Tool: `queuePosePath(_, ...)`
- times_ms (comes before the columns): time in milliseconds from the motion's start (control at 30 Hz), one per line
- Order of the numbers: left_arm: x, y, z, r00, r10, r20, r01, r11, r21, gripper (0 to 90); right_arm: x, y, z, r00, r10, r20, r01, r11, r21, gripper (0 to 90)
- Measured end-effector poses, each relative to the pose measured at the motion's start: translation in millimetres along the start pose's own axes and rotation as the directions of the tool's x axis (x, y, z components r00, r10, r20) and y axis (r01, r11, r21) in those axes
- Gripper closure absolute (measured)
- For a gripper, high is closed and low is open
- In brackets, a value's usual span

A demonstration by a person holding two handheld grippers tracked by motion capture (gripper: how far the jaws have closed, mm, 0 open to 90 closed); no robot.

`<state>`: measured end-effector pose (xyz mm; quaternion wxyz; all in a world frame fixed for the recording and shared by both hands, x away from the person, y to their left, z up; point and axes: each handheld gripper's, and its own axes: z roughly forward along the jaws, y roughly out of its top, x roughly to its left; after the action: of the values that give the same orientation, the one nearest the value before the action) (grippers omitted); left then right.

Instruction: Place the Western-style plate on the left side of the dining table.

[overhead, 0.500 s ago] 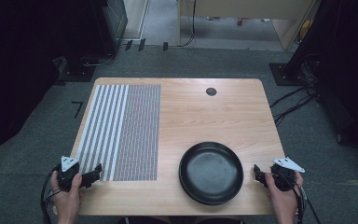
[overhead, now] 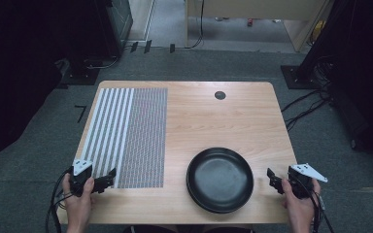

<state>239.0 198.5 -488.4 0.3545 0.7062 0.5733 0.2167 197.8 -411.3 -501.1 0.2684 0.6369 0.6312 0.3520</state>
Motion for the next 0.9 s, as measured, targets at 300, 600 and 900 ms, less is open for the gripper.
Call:
queuePosePath(300, -23.6, 8.0, -0.1, 0.9984, 0.017, 0.055, -0.018, 0.9998, 0.011, 8.9, 8.1, 12.8, -14.2, 0.9997, -0.005, -0.025, 0.005, 0.999, -0.032, 17.3)
queuePosePath(600, -53.8, 15.7, 4.8, 0.9921, 0.064, 0.107, -0.066, 0.9978, 0.011, 9.0, 17.4, 26.9, -25.3, 0.9986, -0.027, -0.045, 0.024, 0.998, -0.058, 18.6)
queuePosePath(900, -91.1, 24.1, 11.6, 0.9790, 0.116, 0.168, -0.118, 0.9931, 0.001, 9.0, 24.4, 42.6, -23.7, 0.9981, 0.019, -0.059, -0.023, 0.997, -0.067, 29.6)
